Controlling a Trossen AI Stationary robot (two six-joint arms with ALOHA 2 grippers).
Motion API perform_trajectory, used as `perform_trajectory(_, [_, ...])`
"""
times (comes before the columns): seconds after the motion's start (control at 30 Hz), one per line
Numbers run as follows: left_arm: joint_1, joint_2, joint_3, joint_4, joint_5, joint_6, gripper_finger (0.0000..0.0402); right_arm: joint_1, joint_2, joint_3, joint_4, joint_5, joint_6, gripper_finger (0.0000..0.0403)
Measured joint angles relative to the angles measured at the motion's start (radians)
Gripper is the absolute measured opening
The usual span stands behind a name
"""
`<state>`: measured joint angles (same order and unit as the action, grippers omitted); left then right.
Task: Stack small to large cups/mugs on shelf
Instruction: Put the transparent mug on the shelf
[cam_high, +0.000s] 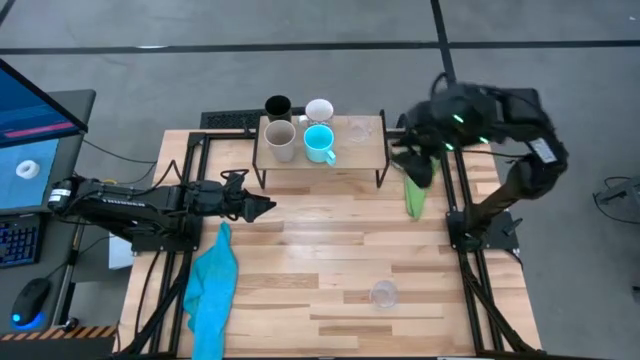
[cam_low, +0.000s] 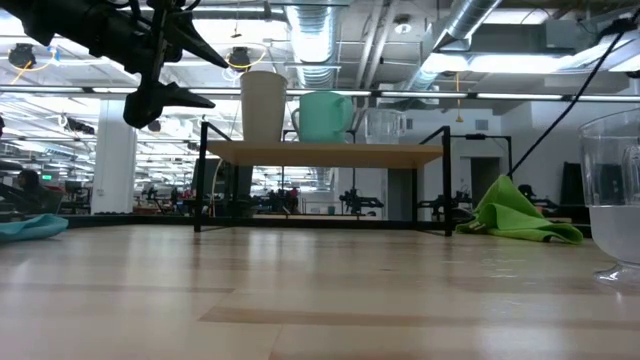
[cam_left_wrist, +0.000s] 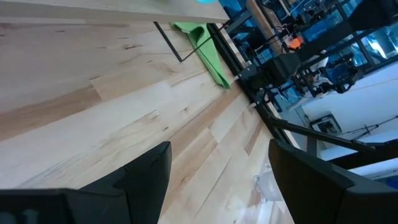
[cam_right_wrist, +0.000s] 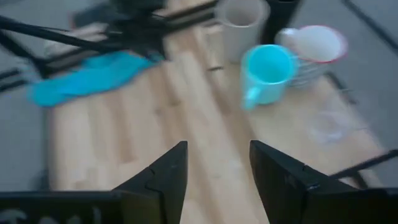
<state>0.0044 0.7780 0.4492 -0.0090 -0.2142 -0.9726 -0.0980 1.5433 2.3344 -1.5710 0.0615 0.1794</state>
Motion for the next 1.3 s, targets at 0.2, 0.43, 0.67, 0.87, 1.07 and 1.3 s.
perform_trajectory(0.2, [0.000, 0.000, 0.000, 0.000, 0.000, 0.000, 0.0261, 0.283, -0.048, 0.001, 0.000, 0.149, 0.241, 0.0186])
perform_trajectory(0.43, [0.000, 0.000, 0.000, 0.000, 0.000, 0.000, 0.0261, 0.636, 0.017, 0.000, 0.000, 0.279, 0.515, 0.0176])
perform_trajectory(0.67, [0.000, 0.000, 0.000, 0.000, 0.000, 0.003, 0.0261, 0.825, 0.174, 0.000, 0.000, 0.280, 0.697, 0.0179])
perform_trajectory(0.87, [0.000, 0.000, 0.000, 0.000, -0.001, 0.011, 0.0261, 0.891, 0.280, 0.000, 0.000, 0.278, 0.899, 0.0192])
perform_trajectory(1.07, [0.000, 0.000, 0.000, 0.000, -0.001, 0.040, 0.0261, 0.939, 0.337, -0.001, 0.000, 0.280, 1.051, 0.0203])
perform_trajectory(1.3, [0.000, 0.000, 0.000, 0.000, 0.006, 0.061, 0.0261, 0.966, 0.340, -0.049, 0.001, 0.330, 1.154, 0.0205])
